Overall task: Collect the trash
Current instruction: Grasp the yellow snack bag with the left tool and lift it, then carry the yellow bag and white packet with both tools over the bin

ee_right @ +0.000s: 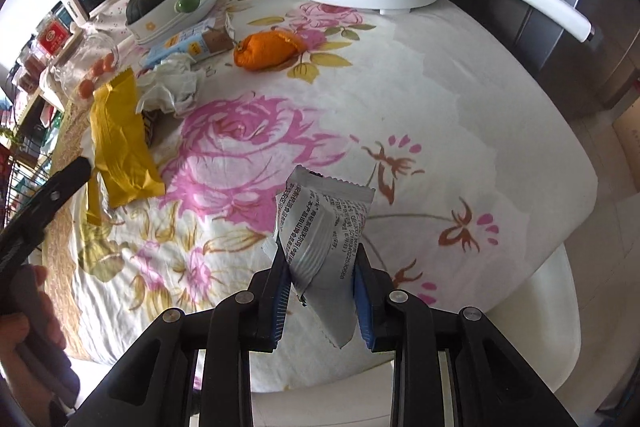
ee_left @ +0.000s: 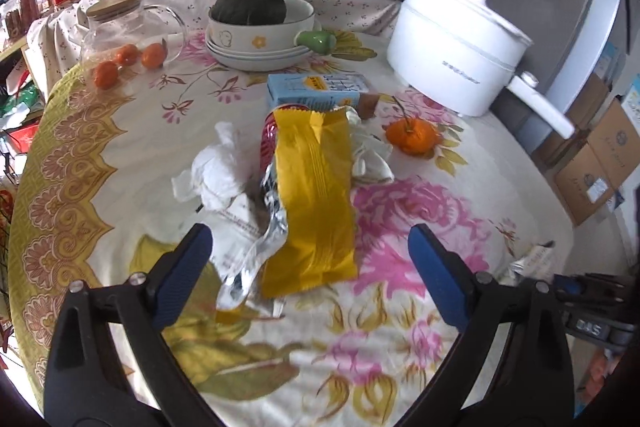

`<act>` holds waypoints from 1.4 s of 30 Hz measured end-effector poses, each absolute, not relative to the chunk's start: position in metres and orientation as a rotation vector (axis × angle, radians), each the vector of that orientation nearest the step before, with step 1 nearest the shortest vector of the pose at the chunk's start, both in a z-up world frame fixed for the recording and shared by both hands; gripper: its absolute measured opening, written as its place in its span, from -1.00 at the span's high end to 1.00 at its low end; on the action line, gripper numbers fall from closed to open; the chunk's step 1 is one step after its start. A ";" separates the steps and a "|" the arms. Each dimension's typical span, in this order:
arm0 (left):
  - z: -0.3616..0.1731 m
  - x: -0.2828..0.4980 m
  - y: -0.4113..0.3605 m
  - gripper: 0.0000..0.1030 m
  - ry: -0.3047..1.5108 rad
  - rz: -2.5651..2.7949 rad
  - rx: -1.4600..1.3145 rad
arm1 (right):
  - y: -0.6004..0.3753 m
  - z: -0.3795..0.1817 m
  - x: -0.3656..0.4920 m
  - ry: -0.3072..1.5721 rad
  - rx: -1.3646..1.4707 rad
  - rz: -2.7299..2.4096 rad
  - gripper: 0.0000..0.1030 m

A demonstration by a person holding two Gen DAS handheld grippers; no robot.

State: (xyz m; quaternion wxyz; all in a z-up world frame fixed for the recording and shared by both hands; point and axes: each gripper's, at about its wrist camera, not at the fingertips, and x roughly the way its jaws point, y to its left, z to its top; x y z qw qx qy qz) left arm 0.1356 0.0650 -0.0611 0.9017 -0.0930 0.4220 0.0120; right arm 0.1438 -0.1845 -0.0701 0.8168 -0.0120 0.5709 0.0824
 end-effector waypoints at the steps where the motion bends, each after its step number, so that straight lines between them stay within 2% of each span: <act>1: -0.064 0.140 0.062 -0.89 0.870 0.041 -0.181 | -0.187 -0.069 0.146 1.215 -0.025 0.176 0.43; 4: -0.077 0.150 0.054 -0.86 0.879 0.075 -0.160 | -0.194 -0.068 0.152 1.217 -0.020 0.170 0.43; 7: -0.088 0.157 0.046 -0.72 0.900 0.105 -0.129 | -0.202 -0.069 0.158 1.219 -0.011 0.159 0.43; 11: -0.094 0.160 0.043 -0.44 0.909 0.140 -0.111 | -0.212 -0.070 0.161 1.222 0.000 0.145 0.43; 13: -0.092 0.160 0.042 -0.17 0.903 0.126 -0.106 | -0.217 -0.069 0.161 1.221 0.006 0.140 0.43; 18: -0.086 0.156 0.048 0.04 0.921 0.052 -0.156 | -0.221 -0.065 0.158 1.210 0.014 0.134 0.43; 30: -0.050 0.115 0.063 0.07 0.934 -0.125 -0.315 | -0.232 -0.036 0.127 1.161 0.034 0.160 0.43; 42: -0.027 0.067 0.003 0.07 0.939 -0.360 -0.237 | -0.274 -0.011 0.082 1.118 0.026 0.138 0.43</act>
